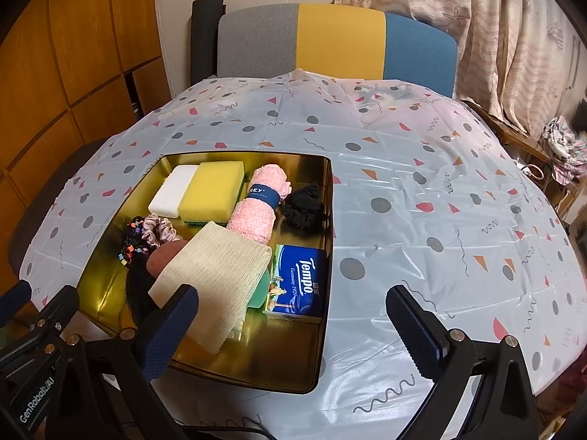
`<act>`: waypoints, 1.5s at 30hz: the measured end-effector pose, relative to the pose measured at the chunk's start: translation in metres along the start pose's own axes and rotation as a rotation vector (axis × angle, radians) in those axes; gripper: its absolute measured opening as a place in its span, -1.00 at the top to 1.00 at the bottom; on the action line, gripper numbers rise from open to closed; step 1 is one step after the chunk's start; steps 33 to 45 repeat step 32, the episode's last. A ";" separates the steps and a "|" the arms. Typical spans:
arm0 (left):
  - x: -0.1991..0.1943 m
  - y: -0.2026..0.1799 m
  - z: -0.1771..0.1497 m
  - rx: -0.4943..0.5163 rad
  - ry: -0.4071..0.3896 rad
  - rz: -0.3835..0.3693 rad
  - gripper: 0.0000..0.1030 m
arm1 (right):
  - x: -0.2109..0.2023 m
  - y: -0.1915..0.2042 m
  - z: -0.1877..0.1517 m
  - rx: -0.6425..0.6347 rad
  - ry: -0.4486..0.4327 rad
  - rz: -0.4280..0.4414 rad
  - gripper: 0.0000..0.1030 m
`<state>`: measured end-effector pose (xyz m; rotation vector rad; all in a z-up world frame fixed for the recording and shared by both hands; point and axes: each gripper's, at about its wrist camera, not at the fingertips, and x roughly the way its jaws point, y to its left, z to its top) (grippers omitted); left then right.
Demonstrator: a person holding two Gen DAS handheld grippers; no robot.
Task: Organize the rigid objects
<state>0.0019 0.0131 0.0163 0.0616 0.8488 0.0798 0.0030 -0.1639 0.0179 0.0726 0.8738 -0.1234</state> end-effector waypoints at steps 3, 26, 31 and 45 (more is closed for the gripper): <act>0.000 0.000 0.000 0.001 0.000 -0.001 -0.44 | 0.000 0.000 0.000 0.000 0.000 -0.001 -1.00; 0.002 0.000 -0.001 -0.008 0.008 -0.014 -0.25 | 0.003 0.000 -0.001 0.003 0.007 0.002 -1.00; 0.003 0.000 -0.001 -0.004 0.008 -0.017 -0.25 | 0.003 0.000 -0.001 0.003 0.009 0.002 -1.00; 0.003 0.000 -0.001 -0.004 0.011 -0.019 -0.25 | 0.003 0.000 -0.001 0.004 0.010 0.003 -1.00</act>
